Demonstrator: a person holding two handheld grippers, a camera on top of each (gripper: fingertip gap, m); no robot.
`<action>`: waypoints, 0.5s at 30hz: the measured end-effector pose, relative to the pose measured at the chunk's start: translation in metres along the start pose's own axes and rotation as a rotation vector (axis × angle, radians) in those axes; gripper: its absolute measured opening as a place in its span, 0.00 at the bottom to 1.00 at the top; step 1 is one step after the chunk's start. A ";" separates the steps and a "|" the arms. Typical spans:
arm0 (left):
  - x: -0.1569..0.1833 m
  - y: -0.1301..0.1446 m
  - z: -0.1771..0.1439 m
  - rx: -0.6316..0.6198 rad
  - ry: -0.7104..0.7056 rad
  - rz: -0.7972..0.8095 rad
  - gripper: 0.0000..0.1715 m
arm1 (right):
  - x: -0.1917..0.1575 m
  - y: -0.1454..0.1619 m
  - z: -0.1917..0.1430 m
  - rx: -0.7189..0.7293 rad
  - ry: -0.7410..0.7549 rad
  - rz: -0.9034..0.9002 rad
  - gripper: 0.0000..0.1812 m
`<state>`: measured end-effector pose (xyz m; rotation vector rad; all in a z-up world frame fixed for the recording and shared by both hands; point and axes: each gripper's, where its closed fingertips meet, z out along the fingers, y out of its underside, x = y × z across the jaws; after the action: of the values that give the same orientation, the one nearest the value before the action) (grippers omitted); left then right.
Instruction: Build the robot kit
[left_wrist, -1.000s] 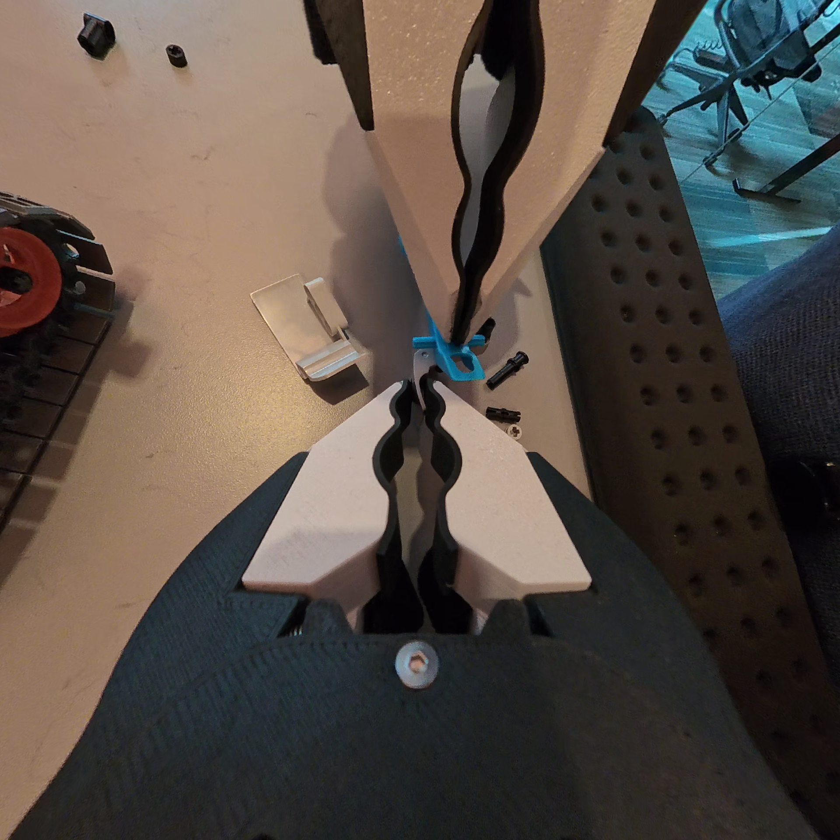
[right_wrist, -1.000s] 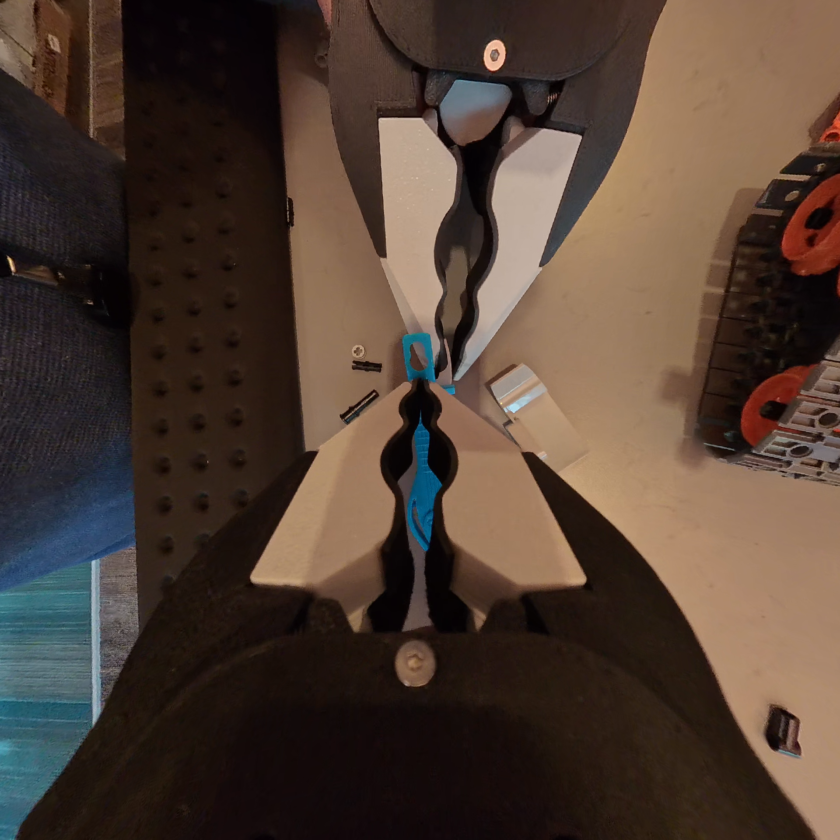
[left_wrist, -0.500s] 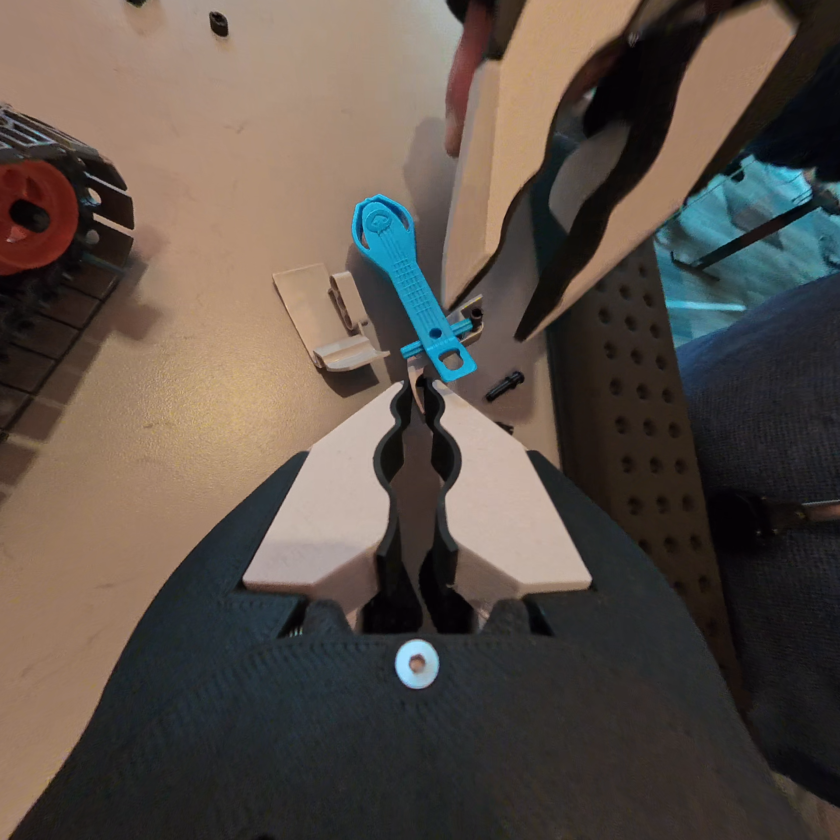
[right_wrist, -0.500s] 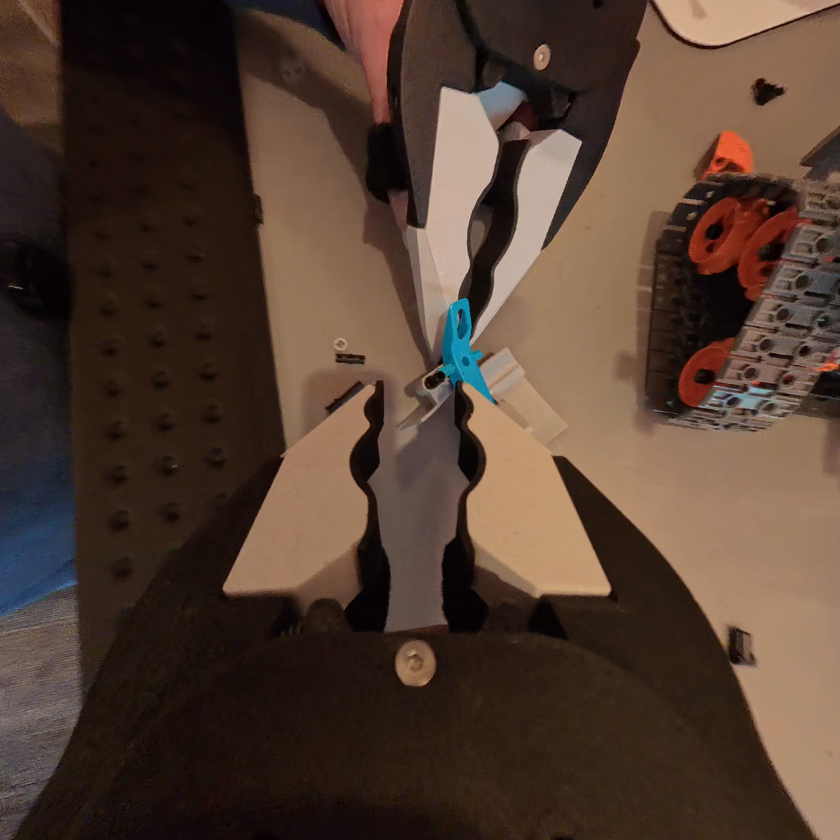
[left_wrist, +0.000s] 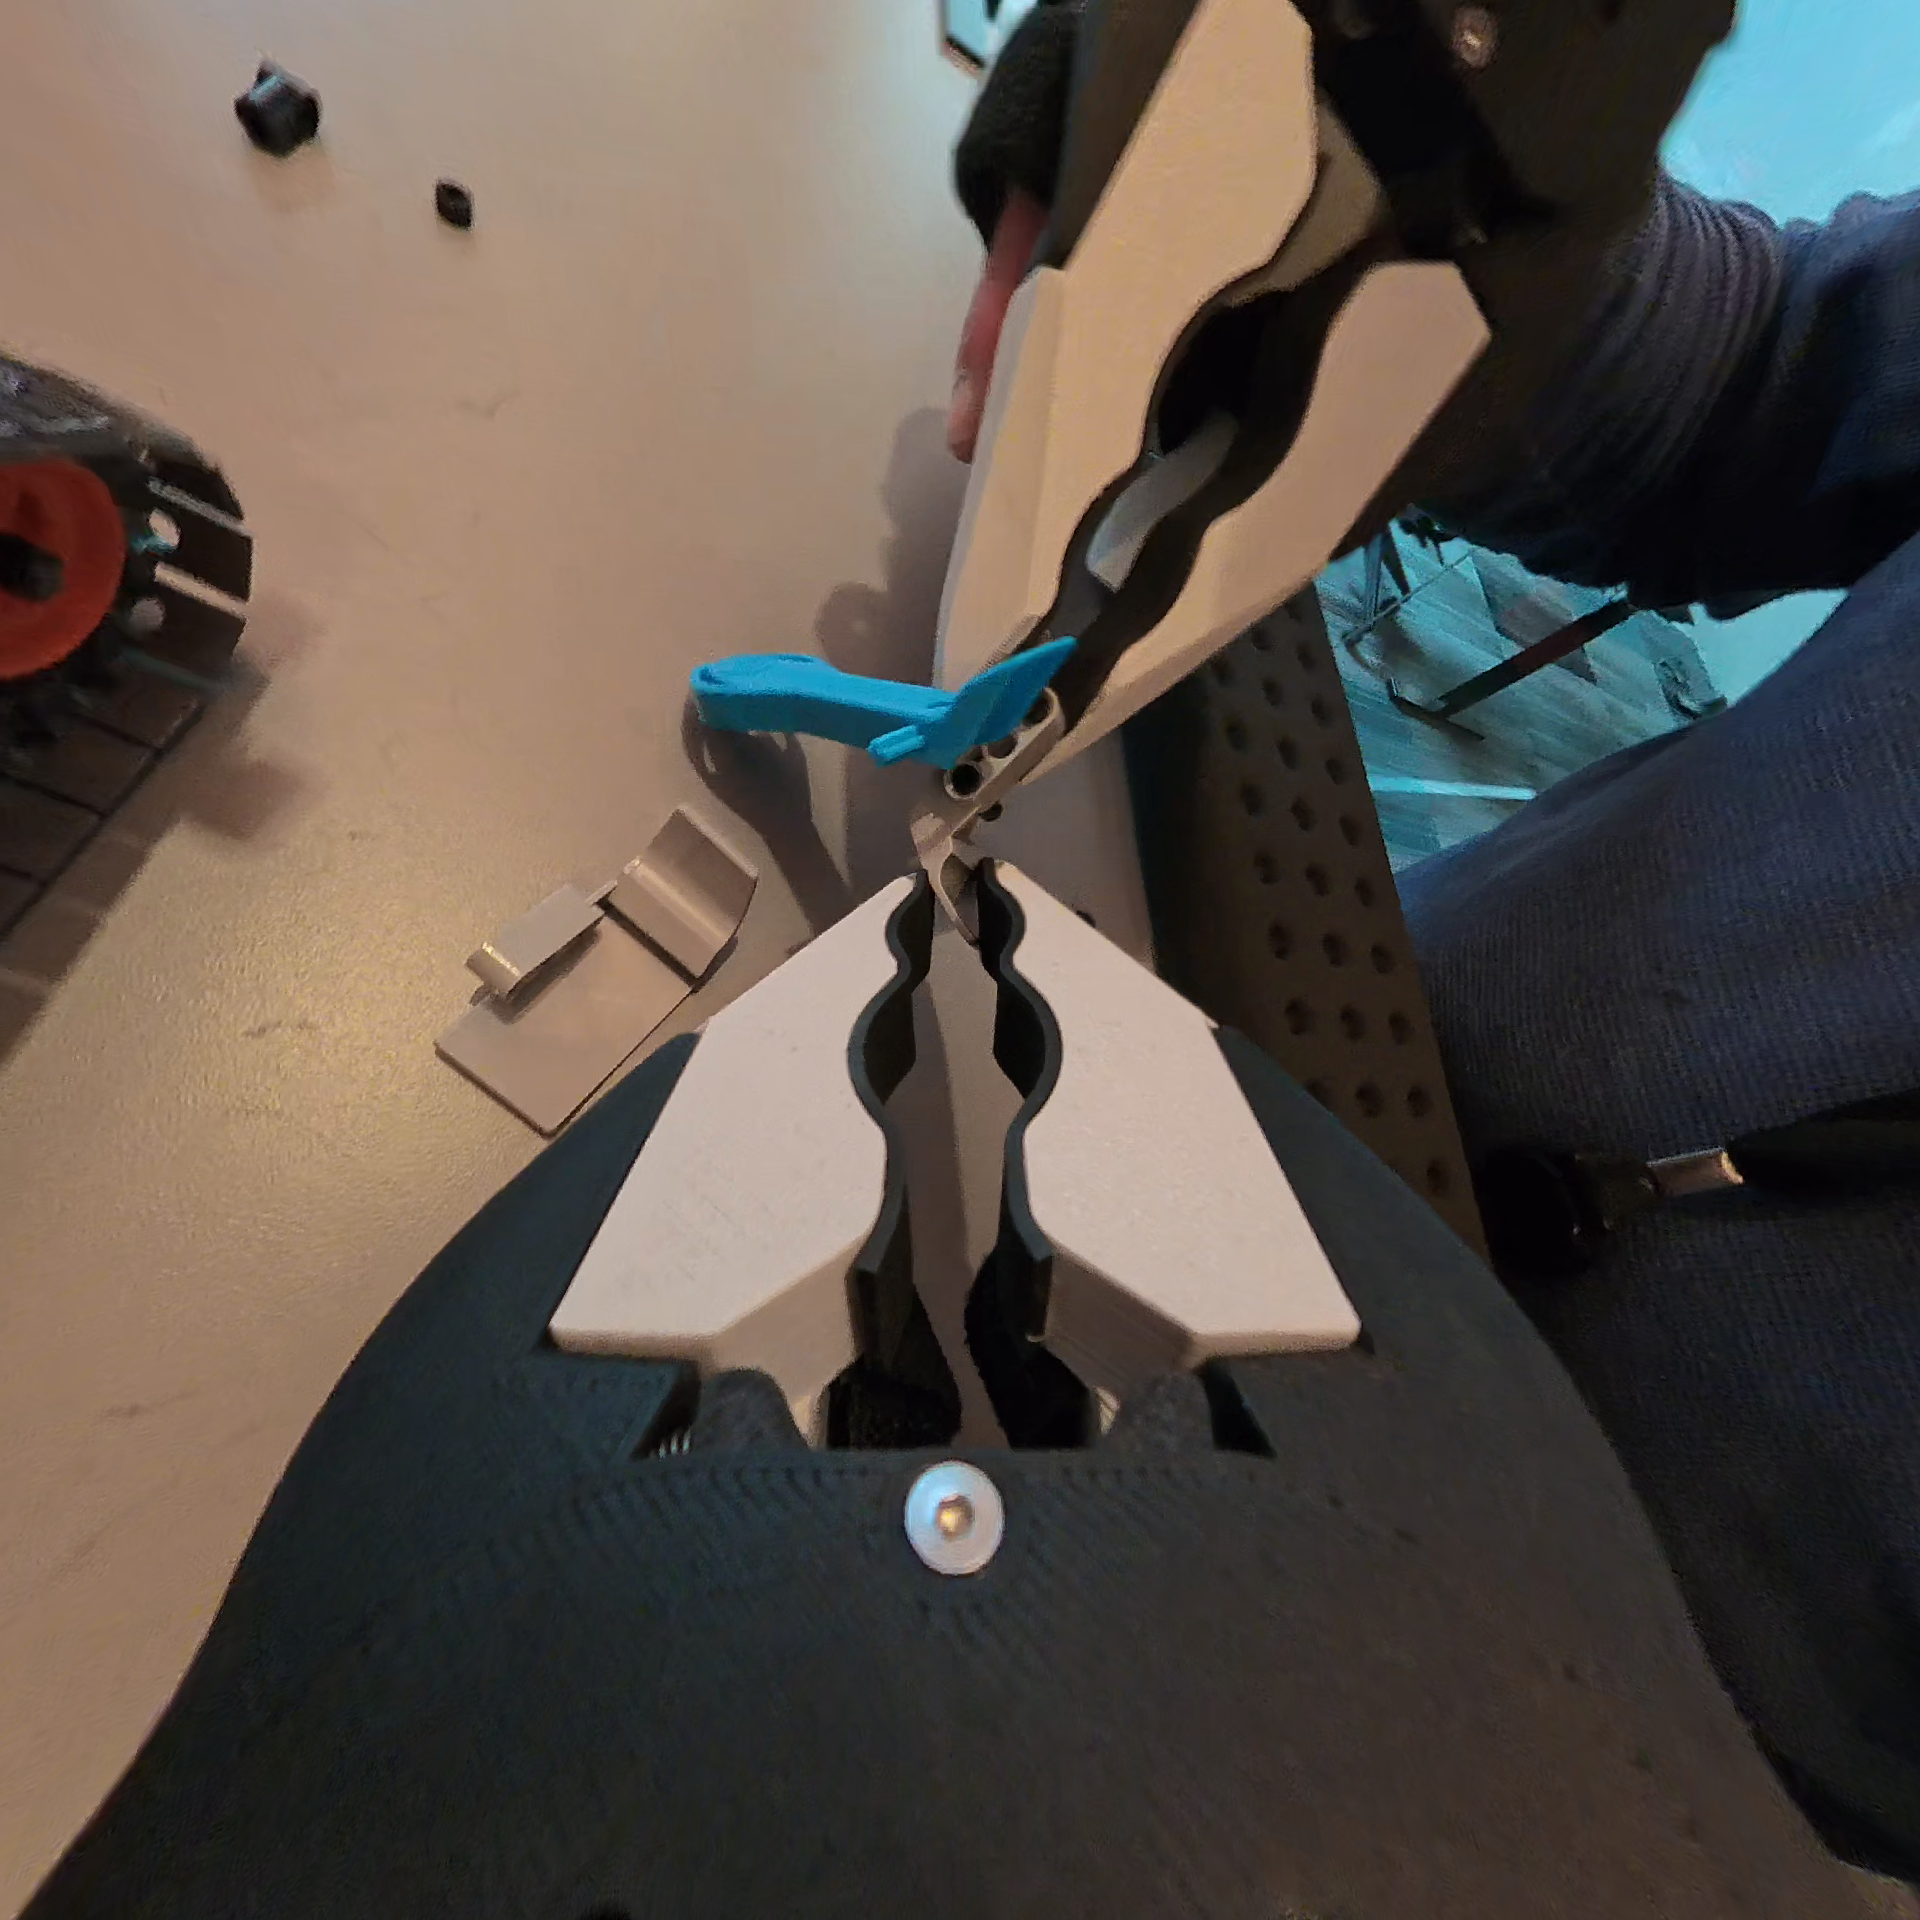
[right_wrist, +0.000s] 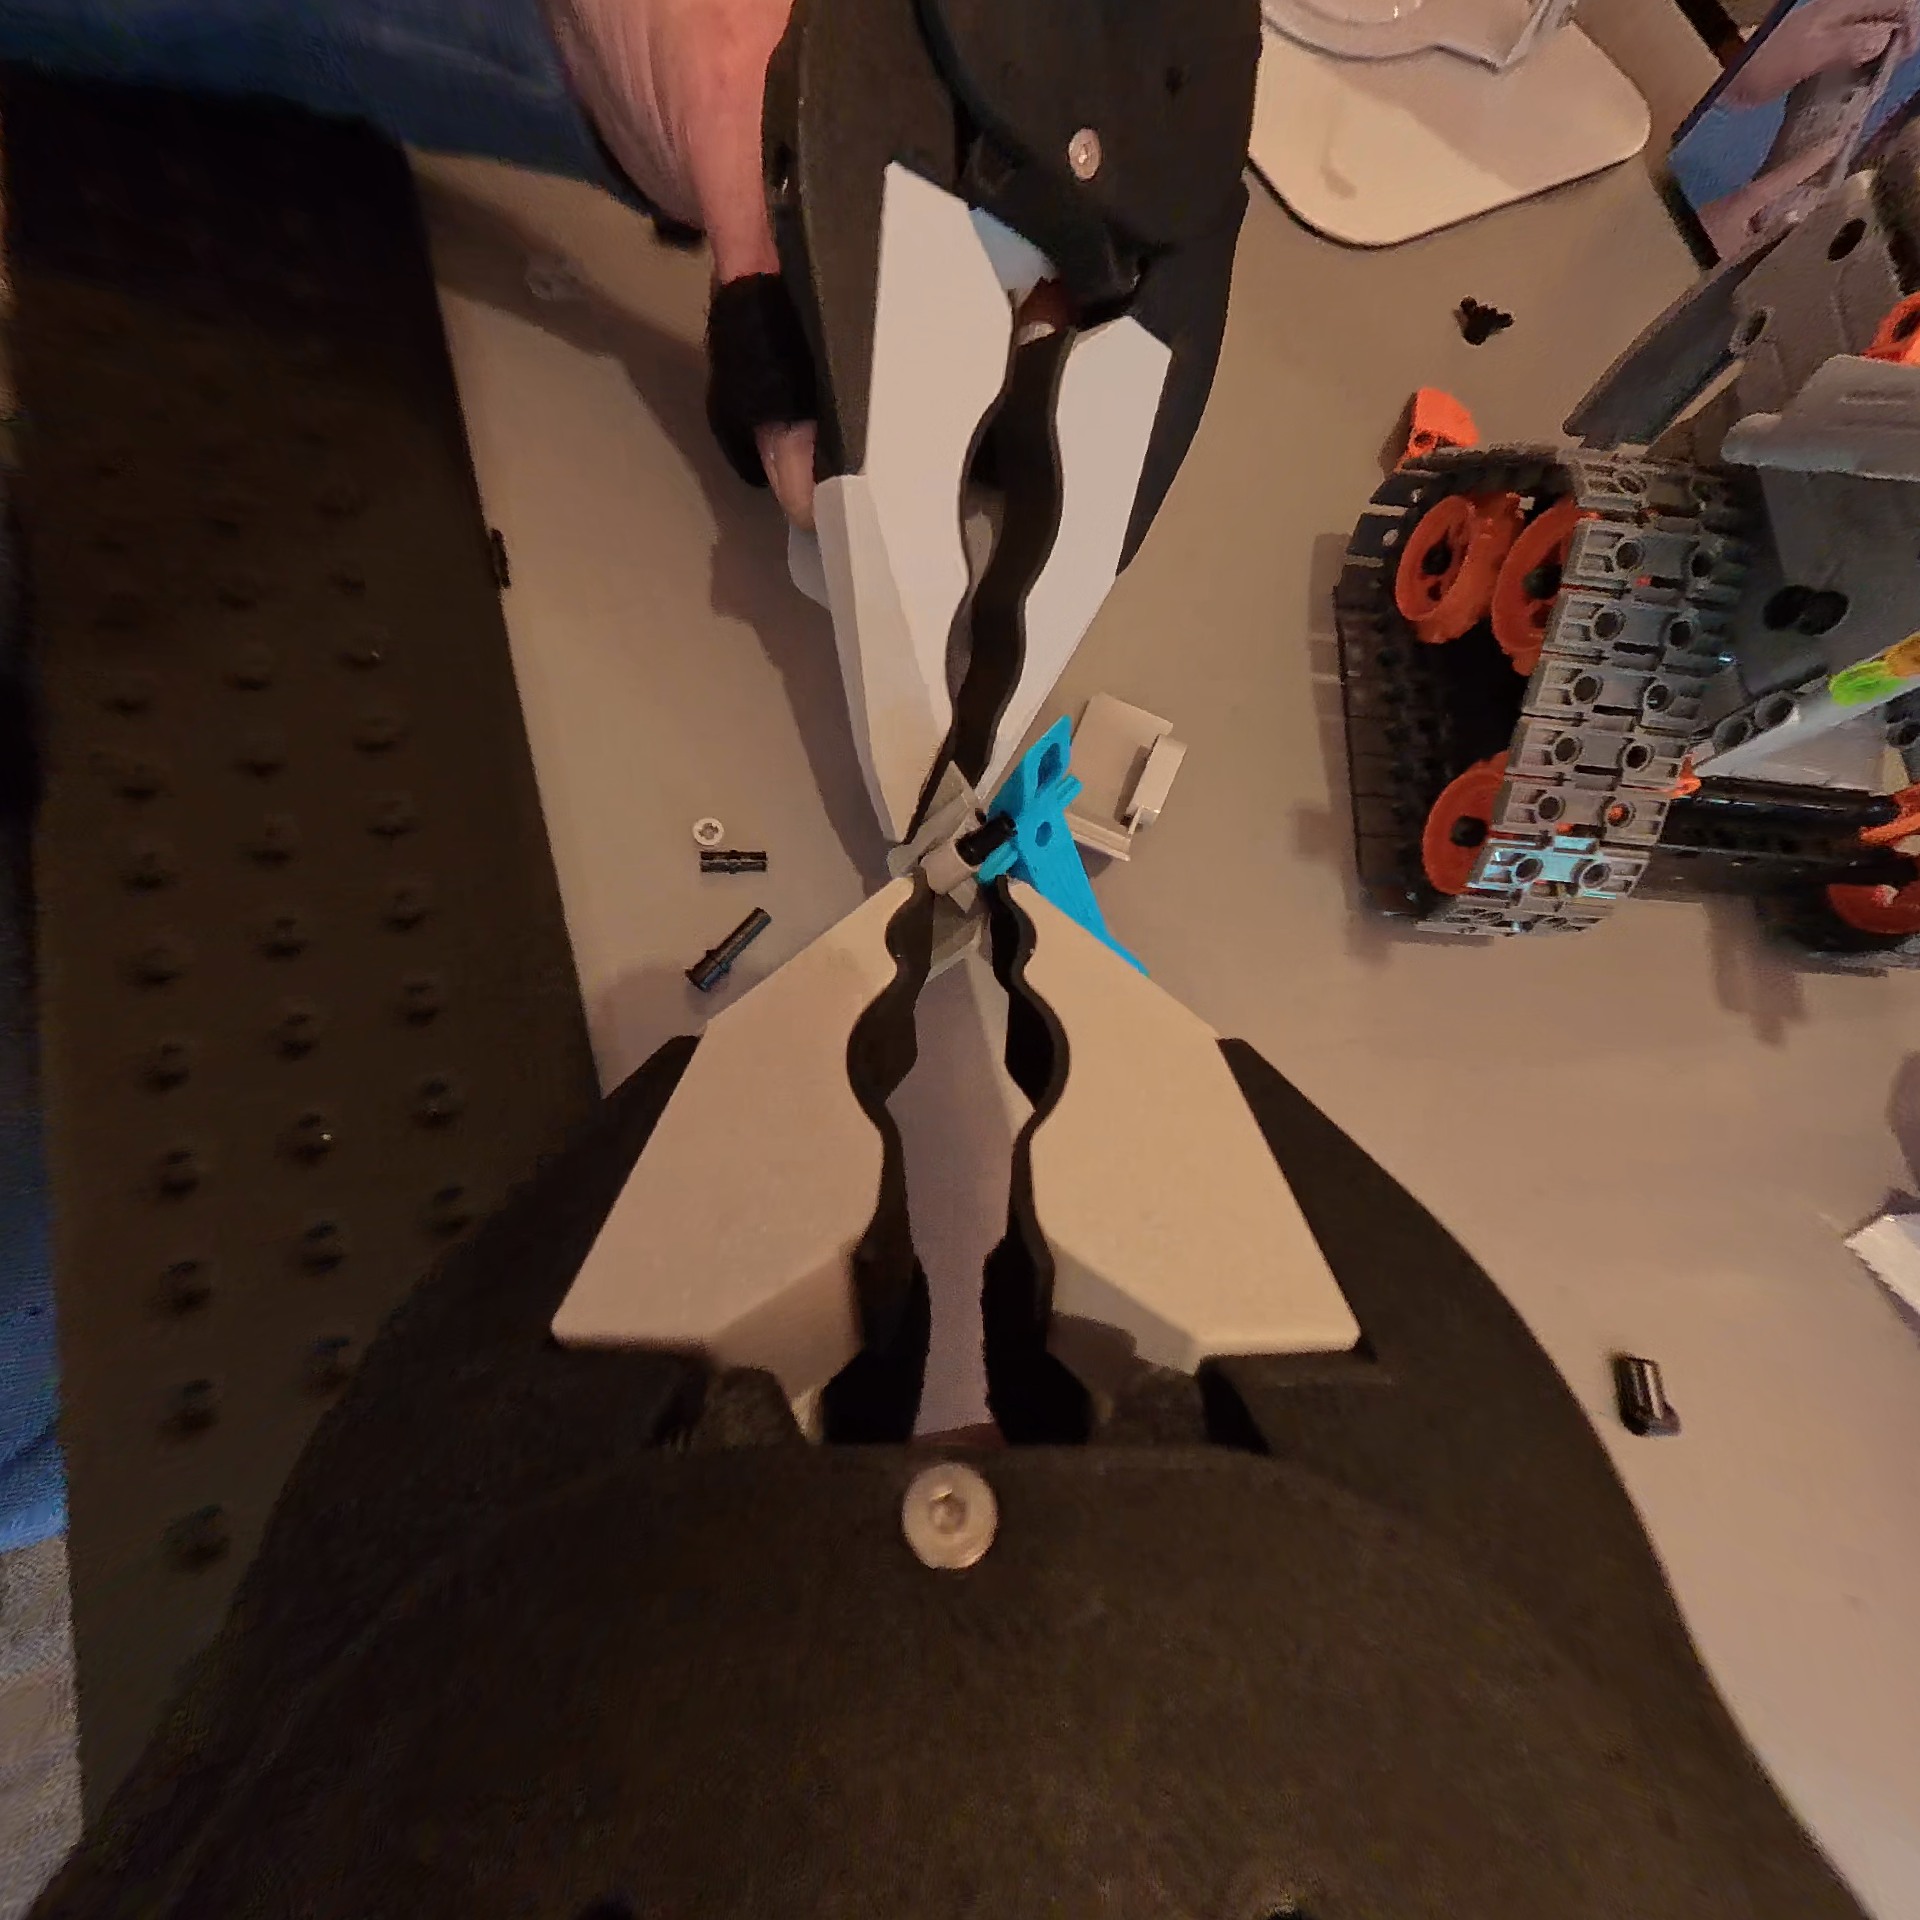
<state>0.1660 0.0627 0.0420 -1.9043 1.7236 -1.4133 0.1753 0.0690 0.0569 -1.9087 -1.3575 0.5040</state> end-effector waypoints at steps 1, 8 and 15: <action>0.002 -0.002 0.000 0.012 0.003 0.017 0.04 | 0.001 -0.002 -0.003 0.023 -0.013 0.017 0.04; 0.015 -0.019 -0.014 0.113 0.008 0.116 0.09 | -0.002 -0.012 -0.014 0.178 -0.103 0.105 0.03; 0.009 -0.035 -0.035 0.217 -0.062 0.288 0.11 | -0.012 -0.010 -0.019 0.219 -0.166 0.066 0.03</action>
<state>0.1617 0.0802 0.0895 -1.5039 1.6596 -1.3541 0.1779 0.0533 0.0756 -1.7674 -1.2869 0.8255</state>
